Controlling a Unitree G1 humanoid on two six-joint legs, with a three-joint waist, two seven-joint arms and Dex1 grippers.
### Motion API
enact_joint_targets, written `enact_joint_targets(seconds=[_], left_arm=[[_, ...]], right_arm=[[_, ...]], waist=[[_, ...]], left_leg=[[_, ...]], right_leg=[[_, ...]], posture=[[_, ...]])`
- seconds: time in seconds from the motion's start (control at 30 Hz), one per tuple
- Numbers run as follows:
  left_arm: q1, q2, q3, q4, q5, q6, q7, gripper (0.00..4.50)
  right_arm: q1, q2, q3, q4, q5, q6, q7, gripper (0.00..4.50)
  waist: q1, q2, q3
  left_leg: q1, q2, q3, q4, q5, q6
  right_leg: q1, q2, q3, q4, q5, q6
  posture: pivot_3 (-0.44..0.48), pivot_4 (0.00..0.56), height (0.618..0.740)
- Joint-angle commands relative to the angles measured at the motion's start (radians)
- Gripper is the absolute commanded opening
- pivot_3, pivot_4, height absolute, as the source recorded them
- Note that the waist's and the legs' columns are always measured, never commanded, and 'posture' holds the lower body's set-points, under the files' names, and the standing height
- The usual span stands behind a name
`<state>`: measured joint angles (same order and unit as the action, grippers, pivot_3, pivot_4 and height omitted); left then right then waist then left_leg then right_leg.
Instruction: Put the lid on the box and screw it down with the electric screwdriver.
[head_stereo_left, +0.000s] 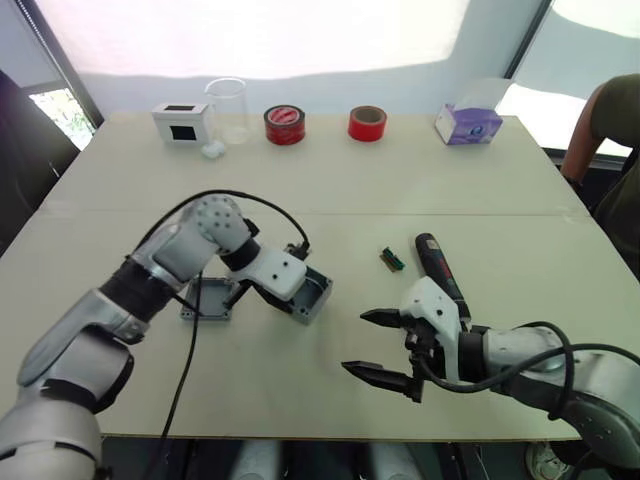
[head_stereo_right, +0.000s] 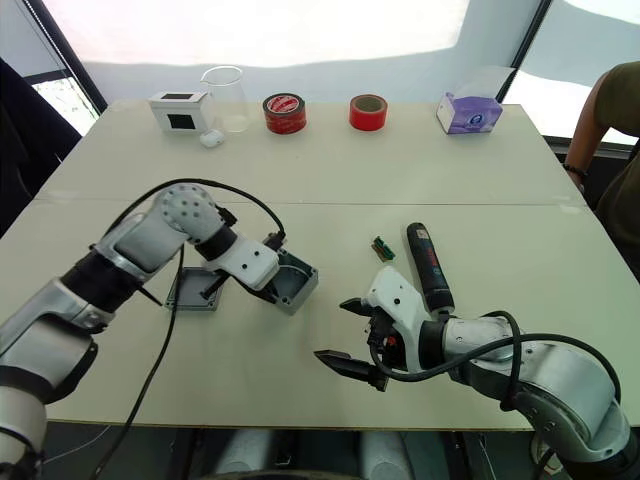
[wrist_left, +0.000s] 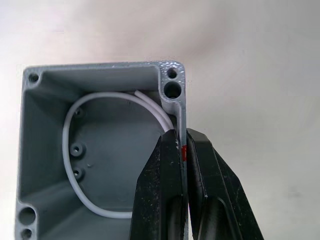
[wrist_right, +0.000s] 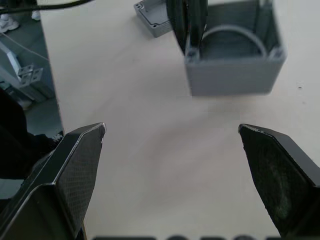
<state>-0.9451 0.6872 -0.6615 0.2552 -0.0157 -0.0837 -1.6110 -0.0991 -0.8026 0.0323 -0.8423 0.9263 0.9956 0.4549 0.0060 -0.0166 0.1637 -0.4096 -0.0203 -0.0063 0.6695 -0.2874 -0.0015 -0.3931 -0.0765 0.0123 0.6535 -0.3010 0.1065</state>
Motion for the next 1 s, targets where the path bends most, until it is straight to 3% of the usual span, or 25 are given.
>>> enact_joint_targets(seconds=[0.03, 0.17, 0.27, 0.37, 0.4, 0.57, 0.7, 0.83, 0.9, 1.0], left_arm=[[-0.051, -0.004, -0.012, 0.050, -0.012, -0.071, -0.003, 0.13], [-0.069, -0.063, 0.004, 0.169, 0.064, -0.187, 0.007, 0.13], [-0.076, -0.063, 0.006, 0.199, 0.060, -0.201, -0.002, 0.72], [-0.080, -0.056, 0.038, 0.181, 0.036, -0.128, -0.003, 2.02], [-0.085, -0.032, 0.037, 0.154, 0.001, -0.076, -0.003, 2.02], [-0.095, 0.272, 0.075, -0.079, -0.262, 0.351, -0.003, 2.02], [0.008, 0.431, 0.192, -0.207, -0.221, 0.763, 0.126, 2.02], [0.133, 0.488, 0.270, -0.355, -0.203, 1.075, 0.289, 2.02], [0.237, 0.491, 0.363, -0.484, -0.227, 1.353, 0.407, 2.02], [0.344, 0.439, 0.505, -0.634, -0.243, 1.637, 0.535, 2.02]], right_arm=[[0.008, 0.015, -0.004, -0.052, -0.001, -0.012, -0.029, 4.50], [0.050, 0.037, -0.002, -0.081, -0.010, -0.023, -0.071, 4.50], [0.063, 0.037, -0.004, -0.085, -0.018, -0.028, -0.070, 4.50], [0.070, 0.029, -0.007, -0.089, -0.020, -0.031, -0.062, 4.50], [0.074, 0.025, -0.009, -0.094, -0.019, -0.031, -0.058, 4.50], [0.065, 0.009, -0.072, -0.119, 0.075, -0.041, -0.027, 4.50], [-0.029, 0.027, -0.045, -0.080, 0.090, -0.059, -0.006, 4.50], [-0.076, 0.009, 0.017, -0.071, 0.025, -0.079, 0.039, 4.50], [-0.085, -0.010, 0.058, -0.053, -0.042, -0.114, 0.090, 4.50], [-0.075, -0.023, 0.106, -0.006, -0.127, -0.183, 0.167, 4.50]], waist=[[-0.001, 0.000, 0.000], [0.005, 0.000, 0.000], [0.004, 0.000, 0.000], [0.003, 0.000, 0.000], [0.002, 0.000, 0.000], [-0.027, -0.001, 0.001], [-0.030, 0.001, 0.000], [-0.015, -0.001, 0.001], [-0.013, -0.003, 0.002], [-0.020, -0.004, 0.003]], left_leg=[[0.000, 0.000, 0.000, 0.000, 0.000, 0.000], [0.000, 0.000, 0.000, 0.000, 0.000, 0.000], [0.000, 0.000, 0.000, 0.001, 0.000, 0.000], [0.000, 0.000, 0.000, 0.001, 0.000, 0.000], [0.000, 0.000, 0.000, 0.001, 0.000, 0.000], [-0.001, 0.001, -0.001, 0.001, 0.000, 0.000], [0.002, 0.002, -0.001, 0.000, 0.000, 0.000], [0.002, 0.001, -0.001, 0.000, 0.000, 0.000], [0.000, 0.001, -0.002, 0.002, 0.000, 0.000], [-0.001, 0.001, -0.002, 0.009, -0.002, 0.004]], right_leg=[[0.000, 0.000, 0.000, 0.000, 0.000, 0.000], [0.000, 0.000, 0.000, 0.000, 0.000, 0.000], [0.001, -0.001, 0.000, 0.000, 0.000, 0.000], [0.001, 0.000, 0.000, 0.000, 0.000, 0.000], [0.001, 0.000, 0.000, 0.000, 0.000, 0.000], [-0.001, 0.001, 0.001, 0.000, 0.000, 0.001], [0.001, 0.002, 0.001, 0.001, 0.000, 0.001], [0.002, 0.002, 0.001, 0.002, -0.001, 0.002], [0.001, 0.002, 0.001, 0.003, -0.001, 0.002], [0.002, 0.002, 0.001, 0.006, -0.002, 0.003]], posture=[[0.000, 0.150, 0.740], [0.000, 0.150, 0.740], [0.000, 0.150, 0.740], [0.000, 0.150, 0.740], [0.000, 0.150, 0.740], [0.000, 0.150, 0.740], [0.000, 0.150, 0.740], [0.000, 0.150, 0.740], [0.000, 0.150, 0.740], [0.000, 0.150, 0.740]])
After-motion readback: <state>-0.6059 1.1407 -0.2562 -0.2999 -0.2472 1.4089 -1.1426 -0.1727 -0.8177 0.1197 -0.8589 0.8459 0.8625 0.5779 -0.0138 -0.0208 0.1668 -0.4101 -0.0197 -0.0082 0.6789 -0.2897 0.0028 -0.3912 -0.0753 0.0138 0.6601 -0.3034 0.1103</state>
